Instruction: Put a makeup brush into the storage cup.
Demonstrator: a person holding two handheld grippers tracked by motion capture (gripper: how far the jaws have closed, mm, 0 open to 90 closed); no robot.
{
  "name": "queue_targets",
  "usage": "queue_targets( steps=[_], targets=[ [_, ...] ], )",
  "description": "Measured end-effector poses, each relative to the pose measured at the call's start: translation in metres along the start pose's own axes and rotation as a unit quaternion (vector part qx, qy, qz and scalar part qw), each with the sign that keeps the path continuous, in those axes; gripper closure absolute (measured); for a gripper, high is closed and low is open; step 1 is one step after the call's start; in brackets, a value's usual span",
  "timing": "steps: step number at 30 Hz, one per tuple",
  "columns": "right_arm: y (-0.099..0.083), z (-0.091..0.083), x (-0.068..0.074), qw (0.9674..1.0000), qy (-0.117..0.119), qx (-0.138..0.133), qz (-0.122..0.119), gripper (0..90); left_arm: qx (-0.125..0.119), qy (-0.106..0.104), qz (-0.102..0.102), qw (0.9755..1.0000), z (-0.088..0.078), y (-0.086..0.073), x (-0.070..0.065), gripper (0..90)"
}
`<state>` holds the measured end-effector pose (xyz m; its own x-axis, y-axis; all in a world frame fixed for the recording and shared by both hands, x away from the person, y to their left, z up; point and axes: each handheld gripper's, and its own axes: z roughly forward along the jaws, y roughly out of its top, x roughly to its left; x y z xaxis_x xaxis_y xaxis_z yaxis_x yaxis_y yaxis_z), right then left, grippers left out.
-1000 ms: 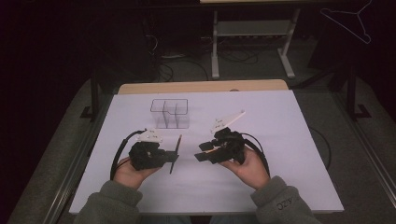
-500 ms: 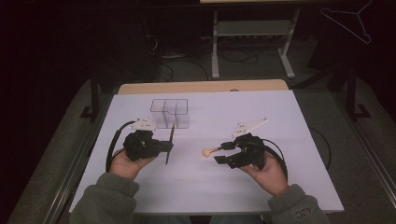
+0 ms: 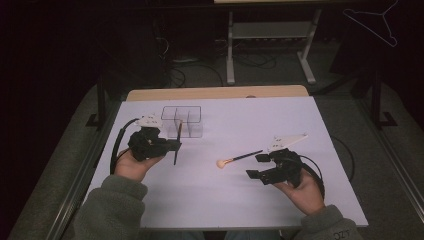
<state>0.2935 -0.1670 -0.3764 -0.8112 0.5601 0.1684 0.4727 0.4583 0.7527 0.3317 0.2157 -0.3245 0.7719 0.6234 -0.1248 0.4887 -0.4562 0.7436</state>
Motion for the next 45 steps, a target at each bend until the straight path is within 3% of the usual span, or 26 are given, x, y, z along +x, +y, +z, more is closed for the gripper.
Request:
queue_targets(
  steps=[12, 27, 35, 45],
  targets=[
    [-0.021, -0.014, -0.011, 0.9996, -0.014, -0.006, 0.024, 27.8, -0.002, 0.021, -0.009, 0.9997, -0.007, 0.015, 0.012, 83.4],
    [-0.029, -0.020, -0.014, 0.9992, -0.022, -0.020, 0.028, 25.5, -0.014, 0.048, -0.022, 0.9985, -0.021, 0.037, 0.031, 83.4],
    [-0.029, -0.019, -0.014, 0.9992, -0.019, -0.022, 0.026, 25.2, -0.024, 0.073, -0.028, 0.9967, -0.026, 0.053, 0.043, 83.4],
    [-0.029, -0.019, -0.014, 0.9992, -0.017, -0.025, 0.026, 24.8, -0.039, 0.097, -0.028, 0.9941, -0.019, 0.072, 0.057, 83.4]
  ],
)
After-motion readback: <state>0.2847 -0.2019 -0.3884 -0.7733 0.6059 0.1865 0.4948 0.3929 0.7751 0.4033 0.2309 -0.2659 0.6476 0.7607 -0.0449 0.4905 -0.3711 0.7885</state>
